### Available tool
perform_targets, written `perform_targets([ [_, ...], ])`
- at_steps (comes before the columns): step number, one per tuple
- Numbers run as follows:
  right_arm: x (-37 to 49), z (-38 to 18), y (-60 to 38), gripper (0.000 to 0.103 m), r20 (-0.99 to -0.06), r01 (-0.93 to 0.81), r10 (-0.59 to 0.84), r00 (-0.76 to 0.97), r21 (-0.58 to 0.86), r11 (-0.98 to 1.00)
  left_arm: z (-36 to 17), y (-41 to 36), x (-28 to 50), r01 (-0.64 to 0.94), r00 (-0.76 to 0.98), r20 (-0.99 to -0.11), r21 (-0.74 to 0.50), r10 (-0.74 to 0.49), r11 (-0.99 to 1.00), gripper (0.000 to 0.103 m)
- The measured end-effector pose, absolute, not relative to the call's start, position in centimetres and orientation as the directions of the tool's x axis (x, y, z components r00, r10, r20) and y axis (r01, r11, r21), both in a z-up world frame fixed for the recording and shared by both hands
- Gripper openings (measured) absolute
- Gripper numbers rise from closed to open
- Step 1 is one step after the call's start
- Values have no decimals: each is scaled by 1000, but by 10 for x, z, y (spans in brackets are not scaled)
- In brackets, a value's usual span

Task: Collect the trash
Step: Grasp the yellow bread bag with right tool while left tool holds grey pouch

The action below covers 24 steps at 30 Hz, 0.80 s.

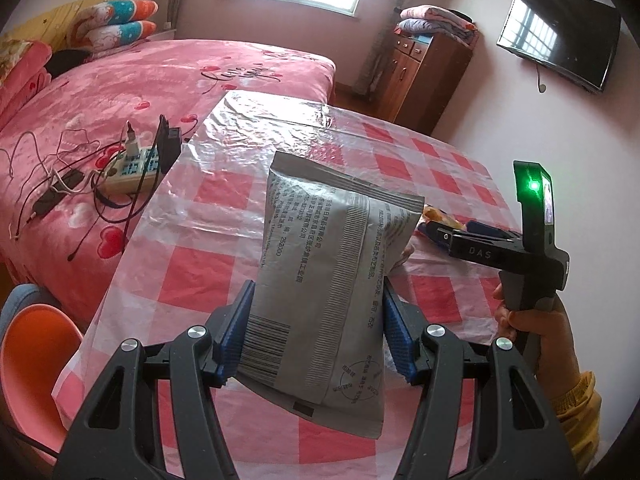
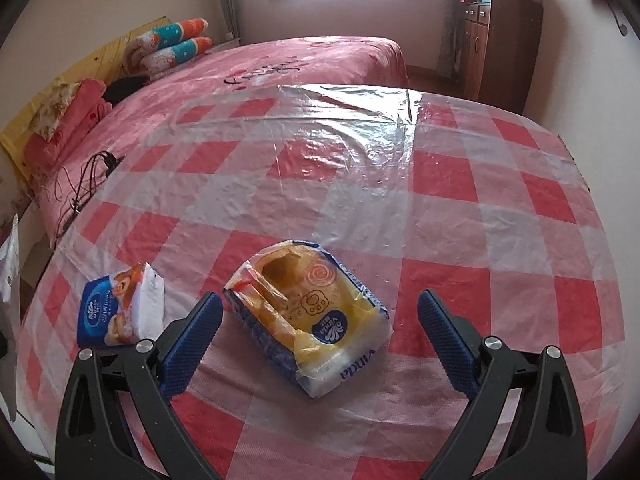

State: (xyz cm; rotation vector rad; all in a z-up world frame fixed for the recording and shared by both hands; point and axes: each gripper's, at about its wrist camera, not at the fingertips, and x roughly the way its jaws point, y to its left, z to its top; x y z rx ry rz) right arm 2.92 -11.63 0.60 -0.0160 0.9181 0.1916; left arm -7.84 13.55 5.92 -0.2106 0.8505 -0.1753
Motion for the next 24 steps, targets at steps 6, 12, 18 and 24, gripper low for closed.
perform_targets([
  [6, 33, 3, -108, 85, -803, -166, 120, 584, 27, 986, 54, 142, -76, 59, 641, -729, -266, -240, 962, 61],
  [12, 30, 4, -102, 68, -798, -179, 98, 594, -13, 984, 49, 150, -78, 46, 639, -730, -278, -242, 959, 61],
  [18, 21, 8, -103, 57, -779, -183, 111, 617, -6, 983, 46, 162, -85, 28, 646, -723, -295, -242, 955, 61],
  [24, 9, 11, -101, 47, -765, -192, 115, 634, -12, 981, 45, 173, -94, 20, 654, -717, -304, -242, 953, 61],
])
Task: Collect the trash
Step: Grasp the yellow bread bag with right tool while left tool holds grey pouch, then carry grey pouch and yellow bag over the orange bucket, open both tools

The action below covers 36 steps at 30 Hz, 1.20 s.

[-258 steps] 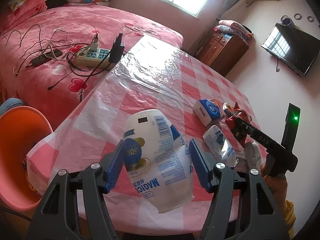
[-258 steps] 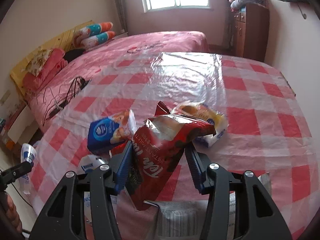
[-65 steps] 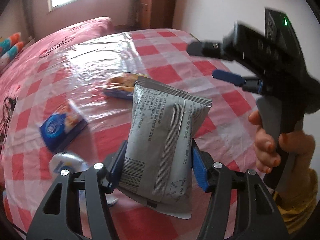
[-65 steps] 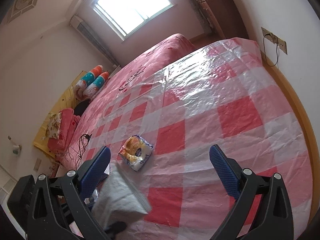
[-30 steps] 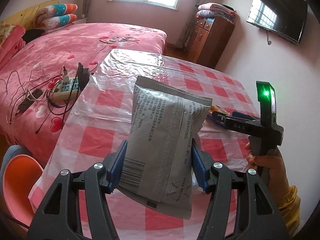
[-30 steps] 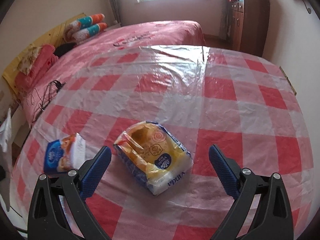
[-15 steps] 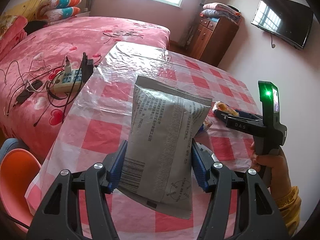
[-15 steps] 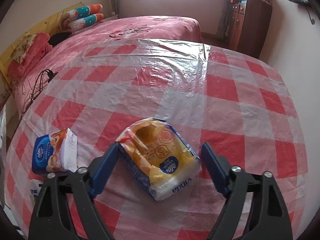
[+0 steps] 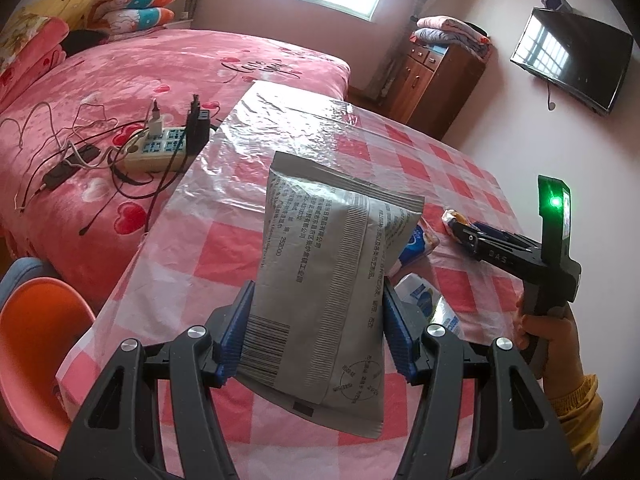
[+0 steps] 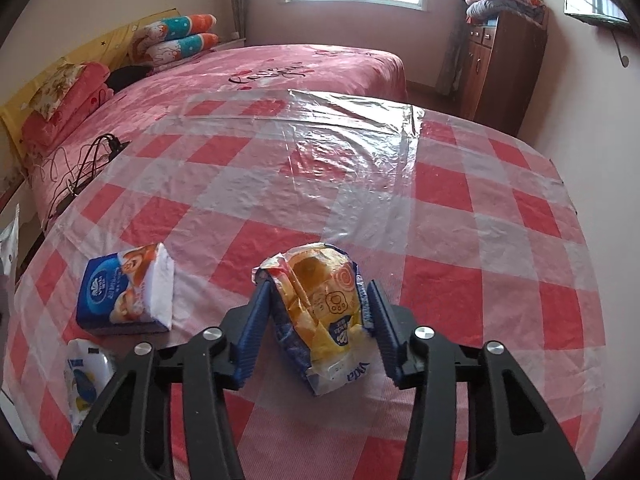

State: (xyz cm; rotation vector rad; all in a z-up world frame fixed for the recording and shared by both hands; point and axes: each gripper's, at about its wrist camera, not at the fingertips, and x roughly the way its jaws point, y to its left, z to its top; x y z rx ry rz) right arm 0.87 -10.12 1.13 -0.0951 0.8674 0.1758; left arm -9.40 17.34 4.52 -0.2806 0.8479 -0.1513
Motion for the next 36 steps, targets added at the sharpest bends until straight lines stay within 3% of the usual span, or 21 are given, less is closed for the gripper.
perform_targets([
  [9, -9, 16, -105, 32, -744, -153, 130, 656, 37, 987, 42, 192, -109, 3, 663, -708, -322, -243, 947, 61],
  [15, -16, 21, -112, 16, -730, -118, 124, 672, 60, 991, 39, 207, -117, -14, 669, -703, -335, -240, 942, 61],
  [28, -34, 43, -117, 14, -693, -99, 161, 703, 129, 987, 34, 231, -130, -40, 680, -694, -357, -236, 933, 61],
  [36, -51, 76, -91, 14, -648, -185, 265, 714, 190, 964, 36, 253, -141, -79, 704, -679, -365, -207, 927, 61],
])
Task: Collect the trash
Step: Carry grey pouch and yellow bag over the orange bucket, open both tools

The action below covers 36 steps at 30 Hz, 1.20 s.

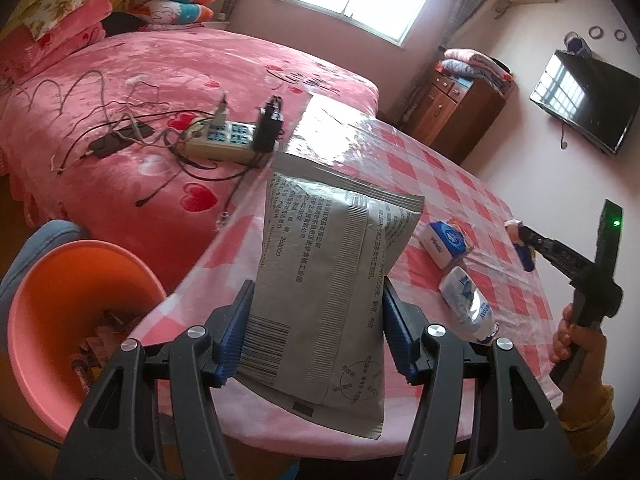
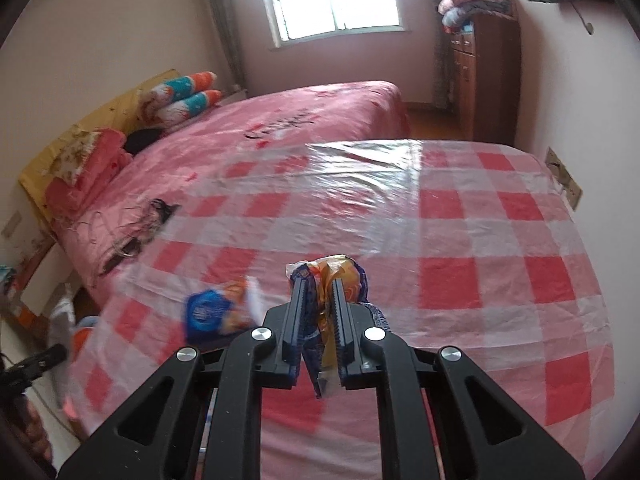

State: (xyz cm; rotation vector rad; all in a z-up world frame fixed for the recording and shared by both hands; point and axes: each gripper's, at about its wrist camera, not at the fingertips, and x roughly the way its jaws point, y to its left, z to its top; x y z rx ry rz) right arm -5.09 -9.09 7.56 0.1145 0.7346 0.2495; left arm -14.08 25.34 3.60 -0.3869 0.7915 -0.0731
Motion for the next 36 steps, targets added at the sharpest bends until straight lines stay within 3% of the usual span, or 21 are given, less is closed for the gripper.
perform_targets([
  [7, -64, 99, -22, 14, -611, -364, 451, 651, 271, 891, 36, 290, -161, -169, 722, -678, -364, -136, 916, 61],
  [15, -82, 104, 106, 14, -598, -614, 663, 451, 332, 716, 21, 348, -187, -333, 721, -693, -367, -17, 868, 62],
  [23, -98, 76, 218, 14, -633, -733, 735, 244, 375, 567, -8, 397, -207, -487, 690, -719, -382, 79, 785, 63],
  [26, -105, 56, 254, 23, -649, -754, 741, 172, 398, 523, -17, 407, -211, -531, 669, -735, -368, 111, 764, 67],
  [33, -102, 30, 266, 67, -646, -697, 756, 104, 495, 519, -31, 428, -224, -602, 634, -752, -334, 180, 725, 78],
  [36, -103, 40, 253, 75, -637, -688, 754, 162, 475, 549, -30, 431, -228, -613, 632, -750, -329, 196, 719, 82],
])
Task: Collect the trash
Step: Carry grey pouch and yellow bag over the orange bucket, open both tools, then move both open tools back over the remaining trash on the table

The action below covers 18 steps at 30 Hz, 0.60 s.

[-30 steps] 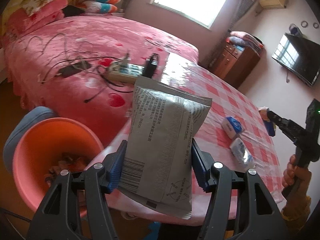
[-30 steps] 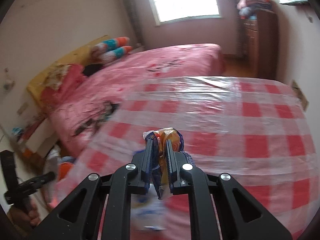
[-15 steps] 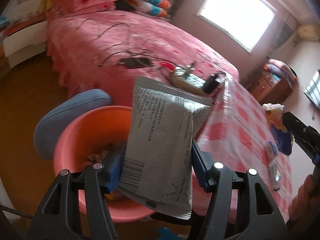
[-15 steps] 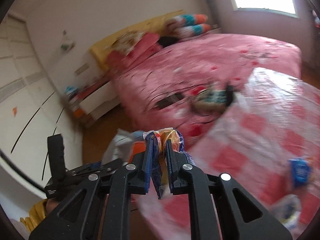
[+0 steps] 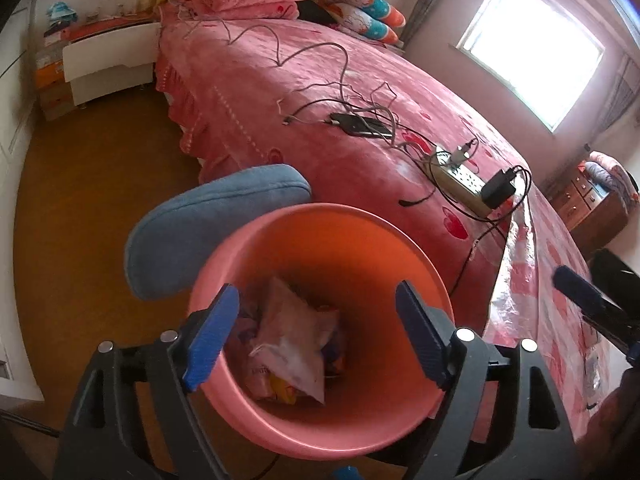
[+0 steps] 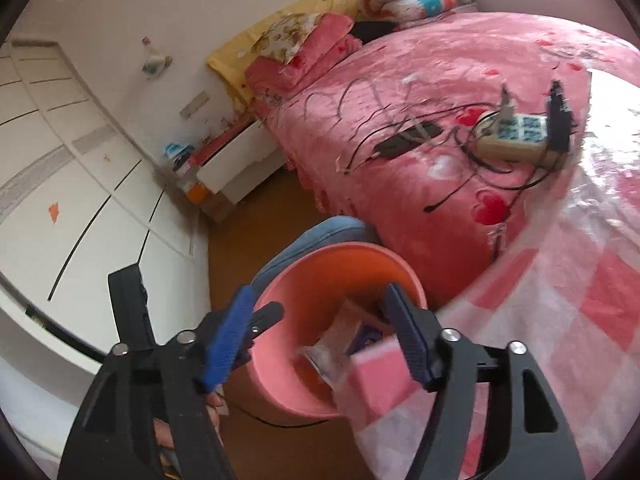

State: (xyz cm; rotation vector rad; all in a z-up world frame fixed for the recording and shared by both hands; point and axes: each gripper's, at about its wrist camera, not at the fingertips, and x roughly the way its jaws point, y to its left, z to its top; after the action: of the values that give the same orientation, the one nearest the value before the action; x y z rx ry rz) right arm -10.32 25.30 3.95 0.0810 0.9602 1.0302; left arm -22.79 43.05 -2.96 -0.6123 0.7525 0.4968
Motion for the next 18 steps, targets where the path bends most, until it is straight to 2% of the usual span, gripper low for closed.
perform_targets([
  [4, -100, 49, 227, 90, -627, -667, 741, 241, 448, 595, -23, 426, -228, -604, 644, -736, -324, 208, 728, 85],
  [11, -97, 59, 187, 94, -651, -613, 667, 362, 373, 696, -8, 405, -219, -560, 667, -712, -288, 218, 777, 92],
  [18, -98, 62, 151, 94, -652, -573, 608, 454, 309, 759, 7, 381, -211, -521, 676, -702, -240, 224, 819, 94],
])
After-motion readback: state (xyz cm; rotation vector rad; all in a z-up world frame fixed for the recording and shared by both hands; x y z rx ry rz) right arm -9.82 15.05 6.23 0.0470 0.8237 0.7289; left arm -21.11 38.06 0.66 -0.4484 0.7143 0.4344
